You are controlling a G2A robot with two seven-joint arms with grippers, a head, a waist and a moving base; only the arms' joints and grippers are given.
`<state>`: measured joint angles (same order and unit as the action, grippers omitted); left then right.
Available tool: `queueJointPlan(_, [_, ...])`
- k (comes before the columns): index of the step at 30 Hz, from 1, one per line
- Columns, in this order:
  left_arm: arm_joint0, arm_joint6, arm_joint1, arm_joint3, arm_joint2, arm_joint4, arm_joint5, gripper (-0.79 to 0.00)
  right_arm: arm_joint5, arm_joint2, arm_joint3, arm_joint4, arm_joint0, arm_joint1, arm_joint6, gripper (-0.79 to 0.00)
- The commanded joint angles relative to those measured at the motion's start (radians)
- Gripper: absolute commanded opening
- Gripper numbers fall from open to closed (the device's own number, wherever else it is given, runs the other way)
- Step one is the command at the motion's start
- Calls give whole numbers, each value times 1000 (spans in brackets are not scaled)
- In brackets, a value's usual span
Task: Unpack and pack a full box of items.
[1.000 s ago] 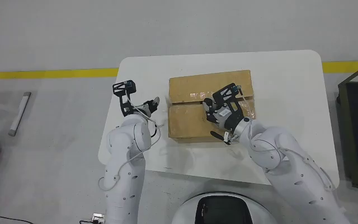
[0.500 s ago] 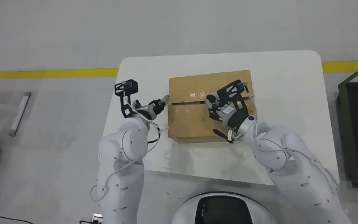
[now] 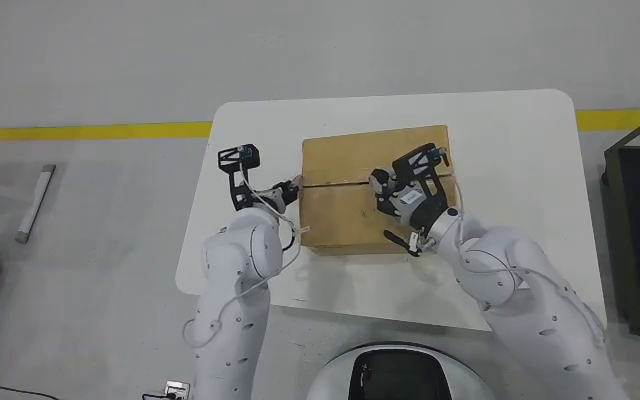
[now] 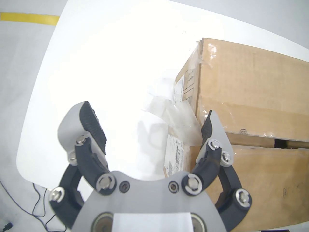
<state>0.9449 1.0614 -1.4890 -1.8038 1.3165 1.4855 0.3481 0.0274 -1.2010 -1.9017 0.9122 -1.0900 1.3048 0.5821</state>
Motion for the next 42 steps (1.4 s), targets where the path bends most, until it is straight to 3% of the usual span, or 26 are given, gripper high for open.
queueJointPlan(1, [5, -3, 1, -5, 15, 14, 14, 0, 2, 1, 0, 0, 0, 0, 1, -785])
queueJointPlan(13, [51, -40, 11, -3, 125, 49, 30, 0, -17, -35, -61, -6, 9, 0, -57, -785])
queueJointPlan(24, [185, -126, 28, -93, 114, 77, -211, 0, -26, -78, -38, -10, 17, -3, -70, -785])
queueJointPlan(33, [205, -142, 30, -95, 90, 70, -265, 0, -28, -79, -38, -14, 10, -4, -67, -785])
queueJointPlan(42, [179, -167, 27, -59, 60, 68, -244, 0, -30, -68, -29, -11, 11, -3, -70, -785])
